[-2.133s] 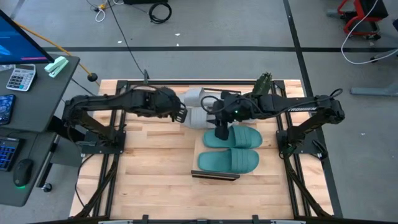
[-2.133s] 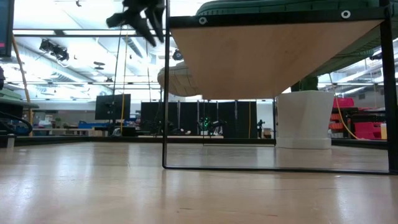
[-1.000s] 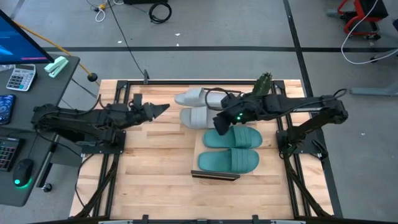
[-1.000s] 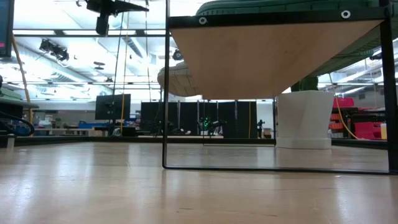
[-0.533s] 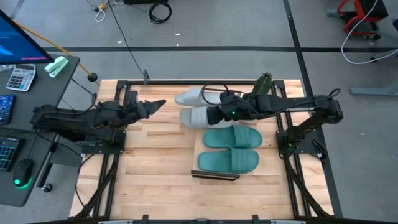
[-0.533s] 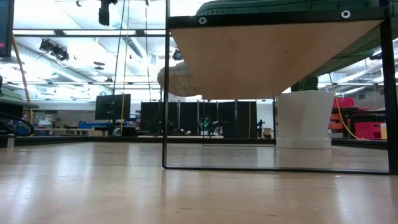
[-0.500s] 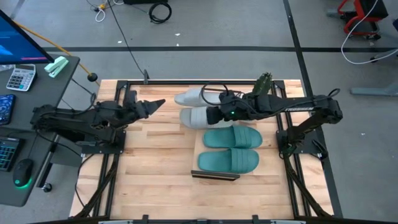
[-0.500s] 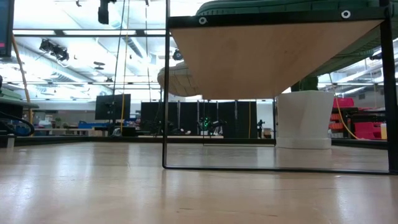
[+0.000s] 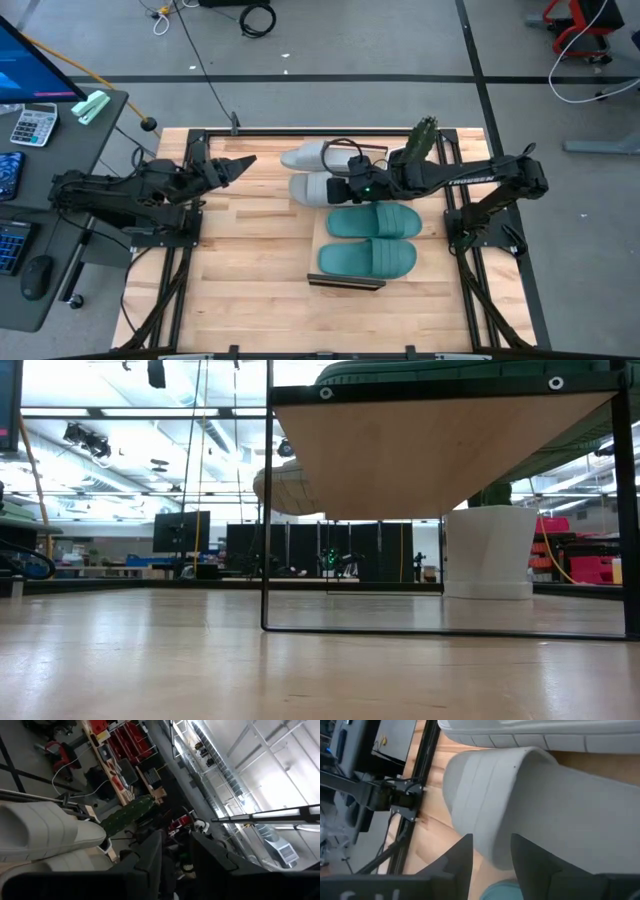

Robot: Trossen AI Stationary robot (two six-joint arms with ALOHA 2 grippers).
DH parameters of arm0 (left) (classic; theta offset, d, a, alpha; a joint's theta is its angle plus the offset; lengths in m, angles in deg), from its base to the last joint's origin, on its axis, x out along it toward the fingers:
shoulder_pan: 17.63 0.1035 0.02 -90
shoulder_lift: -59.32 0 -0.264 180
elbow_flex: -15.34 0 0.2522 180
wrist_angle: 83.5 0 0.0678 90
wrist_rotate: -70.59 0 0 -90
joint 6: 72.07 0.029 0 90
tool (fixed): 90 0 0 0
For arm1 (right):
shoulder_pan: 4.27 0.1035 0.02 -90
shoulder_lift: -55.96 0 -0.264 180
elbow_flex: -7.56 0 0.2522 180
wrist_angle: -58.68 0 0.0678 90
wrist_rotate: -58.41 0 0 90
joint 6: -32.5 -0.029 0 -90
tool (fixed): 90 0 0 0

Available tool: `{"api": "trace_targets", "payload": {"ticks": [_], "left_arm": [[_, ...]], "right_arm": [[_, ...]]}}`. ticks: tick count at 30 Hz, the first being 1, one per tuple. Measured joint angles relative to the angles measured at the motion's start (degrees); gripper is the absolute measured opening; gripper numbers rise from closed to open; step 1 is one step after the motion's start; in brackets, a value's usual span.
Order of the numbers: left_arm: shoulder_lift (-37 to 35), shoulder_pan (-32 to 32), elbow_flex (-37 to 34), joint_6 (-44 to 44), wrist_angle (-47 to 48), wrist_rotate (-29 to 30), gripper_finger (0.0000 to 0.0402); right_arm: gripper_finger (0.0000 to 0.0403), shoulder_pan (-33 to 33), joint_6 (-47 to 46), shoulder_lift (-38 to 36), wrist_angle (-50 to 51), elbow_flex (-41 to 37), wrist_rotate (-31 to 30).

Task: Pick and place slides into the shelf
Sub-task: Adjust the gray slides on the shelf

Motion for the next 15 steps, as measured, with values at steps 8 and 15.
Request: {"api": "trace_targets", "payload": {"ticks": [8, 15], "left_arm": [[0.11, 0.00, -0.02, -0.01, 0.13, 0.00, 0.0107], [0.11, 0.00, -0.02, 0.83, -0.04, -0.01, 0.0107]], "right_arm": [[0.0139, -0.44, -0.04, 0.41, 0.12, -0.07, -0.43], [0.0139, -1.29, -0.04, 1.25, -0.41, -0.07, 0.51]]}}
